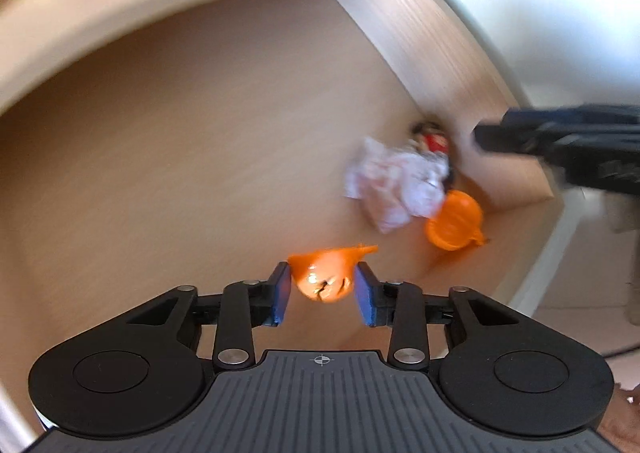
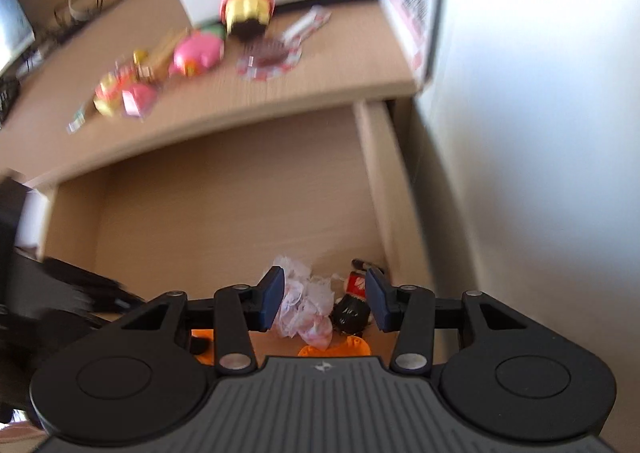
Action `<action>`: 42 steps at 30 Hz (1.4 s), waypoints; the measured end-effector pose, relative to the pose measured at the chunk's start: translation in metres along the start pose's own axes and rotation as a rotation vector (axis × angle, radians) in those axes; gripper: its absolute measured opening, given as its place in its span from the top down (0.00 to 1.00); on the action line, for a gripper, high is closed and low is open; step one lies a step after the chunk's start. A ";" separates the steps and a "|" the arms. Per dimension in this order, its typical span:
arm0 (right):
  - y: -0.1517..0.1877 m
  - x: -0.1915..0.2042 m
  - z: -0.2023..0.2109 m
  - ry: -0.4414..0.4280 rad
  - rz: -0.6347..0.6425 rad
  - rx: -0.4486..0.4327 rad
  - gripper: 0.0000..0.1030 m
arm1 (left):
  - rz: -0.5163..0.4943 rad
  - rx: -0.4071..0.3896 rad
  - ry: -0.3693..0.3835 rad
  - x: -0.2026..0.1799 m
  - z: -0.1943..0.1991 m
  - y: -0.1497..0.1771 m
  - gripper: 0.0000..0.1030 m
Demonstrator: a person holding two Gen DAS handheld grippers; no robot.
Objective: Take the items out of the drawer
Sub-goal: 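Reach into the drawer and grasp the orange pumpkin cup with the left gripper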
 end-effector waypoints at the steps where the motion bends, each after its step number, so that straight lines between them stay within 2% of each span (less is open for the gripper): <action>1: 0.000 0.004 -0.010 0.002 0.013 0.020 0.57 | 0.021 -0.012 -0.006 0.005 0.006 -0.002 0.97; 3: 0.001 0.013 -0.028 0.010 0.044 0.065 0.57 | 0.065 -0.043 -0.015 0.010 0.018 0.005 0.93; 9: -0.001 0.038 -0.068 0.102 0.143 0.142 0.57 | 0.138 -0.098 -0.052 0.023 0.038 0.014 0.93; 15: -0.009 0.049 -0.067 0.070 0.138 0.127 0.57 | 0.194 -0.088 -0.055 0.057 0.051 0.021 0.88; 21: -0.004 0.045 -0.058 0.058 0.119 0.110 0.57 | 0.110 -0.144 -0.052 0.055 0.039 0.012 0.86; 24: 0.002 0.038 -0.052 0.066 0.097 0.101 0.57 | 0.004 -0.181 -0.059 0.047 0.029 0.005 0.85; 26: 0.006 0.031 -0.047 0.066 0.076 0.098 0.57 | -0.041 -0.169 -0.071 0.045 0.019 0.002 0.85; 29: 0.012 0.022 -0.040 0.067 0.047 0.096 0.57 | -0.046 -0.134 -0.096 0.045 0.005 -0.003 0.85; 34: 0.025 0.011 -0.035 0.074 0.022 0.100 0.57 | -0.047 -0.100 -0.080 0.043 -0.012 -0.005 0.84; 42: 0.028 0.002 -0.040 0.095 0.006 0.101 0.57 | -0.047 -0.106 -0.053 0.034 -0.026 -0.016 0.84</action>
Point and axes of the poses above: each gripper's, at about its wrist camera, not at the fingertips, and z roughly against the way its jaws point, x to its left, y to its underside, the point moved 2 cm from there along -z, roughly the way its jaws point, and after that the axes turned 14 degrees about -z, right-handed, at the moved point
